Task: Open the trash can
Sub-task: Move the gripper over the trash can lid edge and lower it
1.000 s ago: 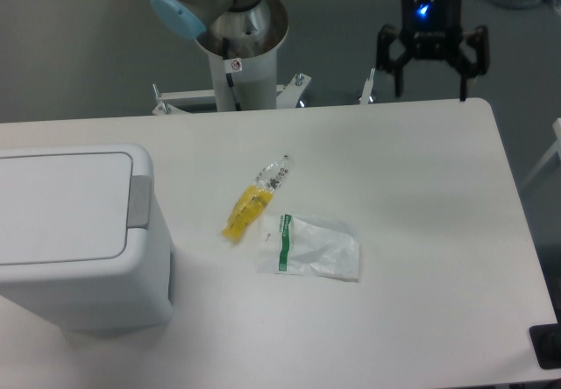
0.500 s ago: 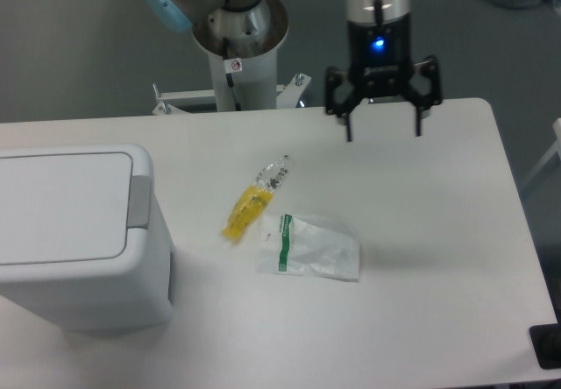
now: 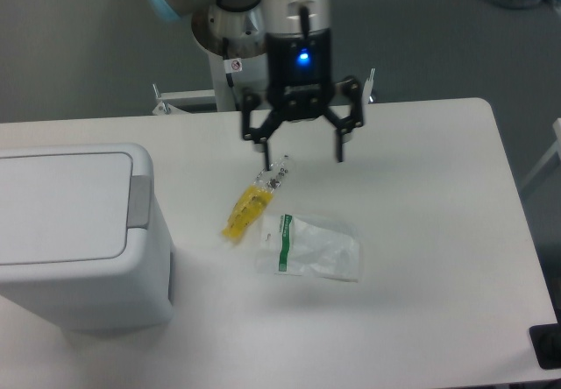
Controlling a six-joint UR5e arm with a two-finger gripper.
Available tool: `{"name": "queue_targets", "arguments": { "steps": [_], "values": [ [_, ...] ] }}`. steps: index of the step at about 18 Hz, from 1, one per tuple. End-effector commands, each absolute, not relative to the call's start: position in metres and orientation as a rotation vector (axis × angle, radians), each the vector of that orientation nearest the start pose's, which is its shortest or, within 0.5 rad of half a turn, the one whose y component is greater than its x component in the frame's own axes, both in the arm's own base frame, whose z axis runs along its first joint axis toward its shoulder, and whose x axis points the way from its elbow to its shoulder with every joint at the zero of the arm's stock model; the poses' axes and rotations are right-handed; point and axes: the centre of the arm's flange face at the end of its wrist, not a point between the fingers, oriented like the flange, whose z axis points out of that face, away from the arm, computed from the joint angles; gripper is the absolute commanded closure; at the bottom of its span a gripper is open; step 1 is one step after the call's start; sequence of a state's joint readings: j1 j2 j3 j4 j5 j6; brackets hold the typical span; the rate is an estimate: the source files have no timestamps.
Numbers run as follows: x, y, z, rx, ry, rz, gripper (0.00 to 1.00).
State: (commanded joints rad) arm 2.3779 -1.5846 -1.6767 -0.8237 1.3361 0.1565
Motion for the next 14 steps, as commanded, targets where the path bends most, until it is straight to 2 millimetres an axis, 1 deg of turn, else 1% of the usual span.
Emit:
{"name": "queue_targets", "arguments": {
  "steps": [2,3,5,6,8,10,12,14],
  "values": [
    [-0.259,0.493,0.519,-2.393,-0.659,0.095,0.0],
    [-0.256,0.495,0.518,-2.397,-0.653,0.091,0.0],
    [-0.241,0.506,0.519,-2.406,-0.61,0.077,0.0],
    [-0.236,0.511,0.515,-2.416,-0.598,0.068,0.0],
    [-0.234,0.517,0.509,-2.428,-0.588,0.057,0.0],
    [-0.223,0.528,0.503,-2.444,-0.557,0.043,0.0],
    [-0.22,0.534,0.494,-2.462,-0.548,0.029,0.0],
    [-0.219,0.538,0.49,-2.465,-0.541,0.026,0.0]
  ]
}}
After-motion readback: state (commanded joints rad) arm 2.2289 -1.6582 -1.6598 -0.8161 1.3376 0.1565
